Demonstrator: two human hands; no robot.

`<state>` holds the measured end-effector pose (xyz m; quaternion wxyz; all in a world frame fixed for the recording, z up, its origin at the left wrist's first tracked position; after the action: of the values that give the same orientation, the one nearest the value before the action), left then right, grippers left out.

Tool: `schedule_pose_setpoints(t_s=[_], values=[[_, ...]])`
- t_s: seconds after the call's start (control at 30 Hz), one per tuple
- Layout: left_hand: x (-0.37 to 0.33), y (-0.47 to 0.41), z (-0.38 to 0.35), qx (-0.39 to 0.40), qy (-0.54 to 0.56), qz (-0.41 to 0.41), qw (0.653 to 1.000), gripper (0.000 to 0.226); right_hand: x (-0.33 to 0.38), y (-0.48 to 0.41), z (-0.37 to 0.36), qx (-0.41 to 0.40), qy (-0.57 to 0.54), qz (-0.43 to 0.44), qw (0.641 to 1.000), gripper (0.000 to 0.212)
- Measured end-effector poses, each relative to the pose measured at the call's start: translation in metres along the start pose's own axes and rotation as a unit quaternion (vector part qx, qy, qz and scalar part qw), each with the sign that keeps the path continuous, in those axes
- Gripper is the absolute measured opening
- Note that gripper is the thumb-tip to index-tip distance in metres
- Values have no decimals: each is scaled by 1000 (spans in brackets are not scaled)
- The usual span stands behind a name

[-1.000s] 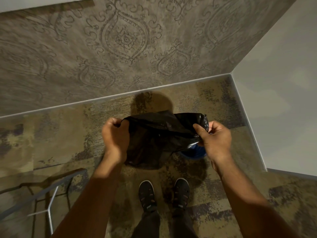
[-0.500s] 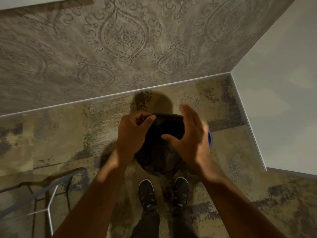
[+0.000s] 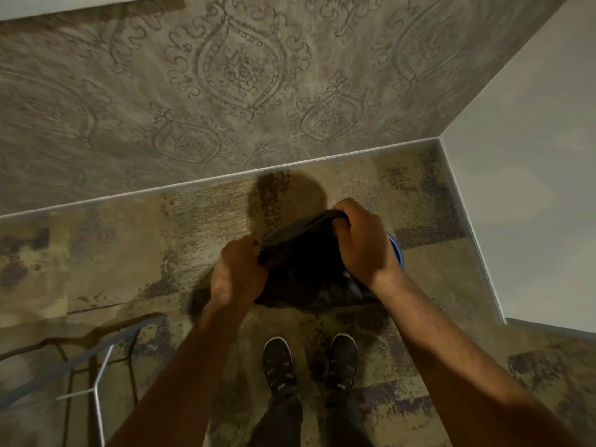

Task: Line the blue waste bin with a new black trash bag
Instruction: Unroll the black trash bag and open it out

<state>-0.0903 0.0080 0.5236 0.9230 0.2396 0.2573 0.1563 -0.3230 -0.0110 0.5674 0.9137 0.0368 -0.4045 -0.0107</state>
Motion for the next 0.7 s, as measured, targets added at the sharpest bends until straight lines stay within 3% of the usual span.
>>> schedule_pose_setpoints(t_s=[0.1,0.2,0.27,0.3,0.4,0.5,0.57,0.63,0.7], values=[[36,2,-39,91,143,139,976,13,-9,3,13,-55,-16,-41,997,15],[58,25,-75,161,341,330,866,7,-22,6,20,-76,-22,-74,994,20],[59,30,-86,168,413,373,814,8,-32,12,25,-82,-16,-84,993,27],[59,28,-86,154,432,377,804,10,-37,15,28,-89,-3,-93,992,32],[61,16,-74,72,477,368,794,16,-49,22,36,-106,37,-130,985,34],[69,-10,-81,56,504,327,798,41,-58,29,43,-120,48,-153,980,24],[55,-10,-66,39,516,294,804,42,-62,34,45,-122,62,-156,978,24],[25,-1,-33,-7,508,225,831,29,-70,39,46,-121,74,-159,977,24],[7,-4,-8,-59,437,122,889,27,-81,44,50,-126,90,-174,972,26]])
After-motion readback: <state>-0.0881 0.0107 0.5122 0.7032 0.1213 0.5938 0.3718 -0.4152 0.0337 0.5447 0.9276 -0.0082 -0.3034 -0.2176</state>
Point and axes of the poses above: each hand's wrist, its own y-axis away from the middle knuckle, its own z-axis out of the back of the hand, x = y × z, the point moved 7 cm from there along -y, towards the middle knuckle, and after that the axes turned 3 degrees about y, right-handed, at the moved point
